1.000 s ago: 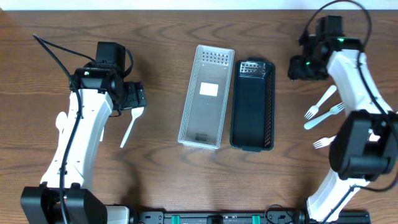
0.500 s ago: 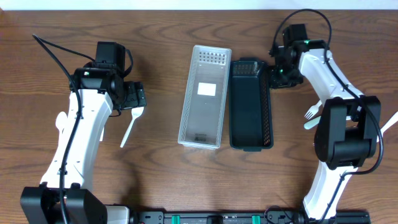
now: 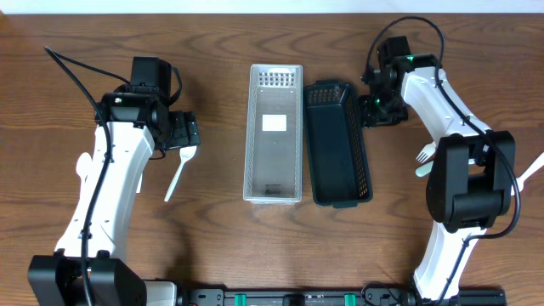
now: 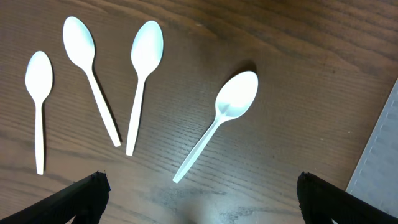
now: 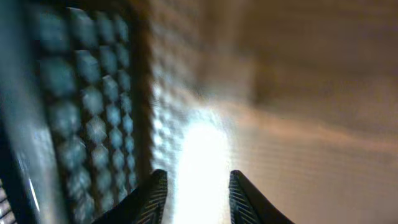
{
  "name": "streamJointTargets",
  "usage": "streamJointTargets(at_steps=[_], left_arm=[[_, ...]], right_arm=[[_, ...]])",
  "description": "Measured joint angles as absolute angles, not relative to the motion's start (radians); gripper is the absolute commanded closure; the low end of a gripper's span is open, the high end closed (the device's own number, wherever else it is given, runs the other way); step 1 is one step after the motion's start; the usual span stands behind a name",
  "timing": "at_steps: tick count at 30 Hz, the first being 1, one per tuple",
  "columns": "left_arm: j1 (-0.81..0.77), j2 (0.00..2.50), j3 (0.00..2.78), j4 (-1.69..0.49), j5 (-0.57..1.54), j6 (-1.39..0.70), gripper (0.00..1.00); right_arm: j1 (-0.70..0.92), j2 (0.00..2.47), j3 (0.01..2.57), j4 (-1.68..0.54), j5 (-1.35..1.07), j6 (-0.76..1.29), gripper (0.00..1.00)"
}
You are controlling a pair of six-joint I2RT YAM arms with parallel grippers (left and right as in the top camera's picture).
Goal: Pack container
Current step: 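Push the black tray left against the clear tray with the right gripper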
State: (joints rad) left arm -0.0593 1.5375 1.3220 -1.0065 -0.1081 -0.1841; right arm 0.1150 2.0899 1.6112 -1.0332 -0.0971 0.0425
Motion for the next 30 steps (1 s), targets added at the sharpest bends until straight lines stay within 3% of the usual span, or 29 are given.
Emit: streamJointTargets(at_steps=[13,30], left_arm=[[-0.059,1.538,1.322,-1.002,-0.108,-0.184,0.02],[-0.059,1.538,1.322,-1.002,-0.108,-0.184,0.02]], right_arm=[[0.067,2.090,1.612,-1.336,-0.151,0.101,0.77],[0.128,2.090,1.612,-1.296,-0.411,-0.003,0.69]])
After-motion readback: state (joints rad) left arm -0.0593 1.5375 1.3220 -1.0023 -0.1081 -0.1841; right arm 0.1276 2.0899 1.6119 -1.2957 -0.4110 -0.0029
